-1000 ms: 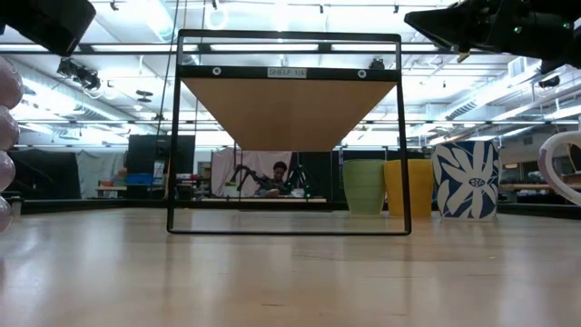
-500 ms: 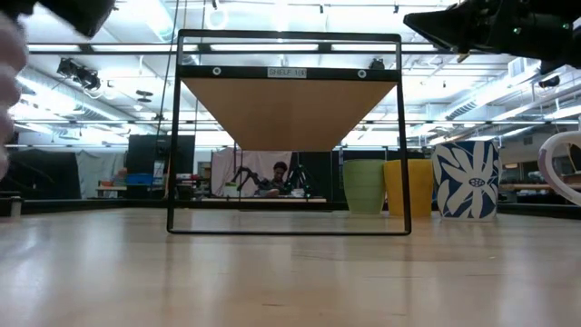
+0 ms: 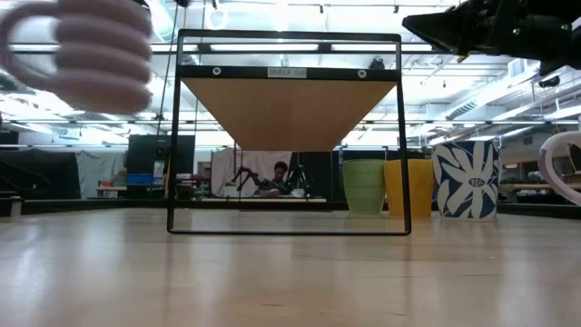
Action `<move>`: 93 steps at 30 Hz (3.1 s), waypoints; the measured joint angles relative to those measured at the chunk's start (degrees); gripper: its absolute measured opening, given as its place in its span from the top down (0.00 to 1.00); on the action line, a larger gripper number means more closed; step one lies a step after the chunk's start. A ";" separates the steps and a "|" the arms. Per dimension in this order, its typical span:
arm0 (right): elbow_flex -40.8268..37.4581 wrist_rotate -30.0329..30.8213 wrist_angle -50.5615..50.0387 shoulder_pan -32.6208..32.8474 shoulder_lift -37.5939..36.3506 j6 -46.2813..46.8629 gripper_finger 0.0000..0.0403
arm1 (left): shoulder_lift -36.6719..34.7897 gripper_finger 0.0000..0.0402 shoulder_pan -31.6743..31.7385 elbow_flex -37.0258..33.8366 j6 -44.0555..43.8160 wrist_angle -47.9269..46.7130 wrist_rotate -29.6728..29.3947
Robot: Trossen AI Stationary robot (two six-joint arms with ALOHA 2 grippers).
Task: Place coffee mugs
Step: Put the purple mug on the shelf
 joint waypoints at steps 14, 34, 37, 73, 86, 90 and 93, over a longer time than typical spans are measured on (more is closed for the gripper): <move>0.00 -0.01 -1.11 0.00 2.66 3.41 0.78 | 0.06 0.90 20.84 14.98 33.70 0.62 -12.88; 0.00 0.04 -4.14 1.88 2.65 10.10 0.78 | 16.37 0.90 25.45 34.58 48.42 4.79 -4.50; 0.00 0.06 -4.48 1.95 2.65 10.08 0.78 | 19.18 0.89 26.26 37.66 50.66 2.56 -4.02; 0.00 0.08 -5.03 1.97 2.65 10.17 0.78 | 25.40 0.88 29.31 37.51 61.37 4.95 -4.07; 0.00 0.06 -5.03 1.97 2.65 10.12 0.78 | 25.43 0.66 28.63 37.51 60.80 5.53 -7.96; 0.00 0.06 -5.03 1.97 2.65 10.12 0.78 | 25.37 0.65 27.45 37.72 62.00 5.36 -11.07; 0.00 0.06 -5.04 1.95 2.65 10.11 0.78 | 25.28 0.65 26.66 38.91 62.16 5.52 -12.13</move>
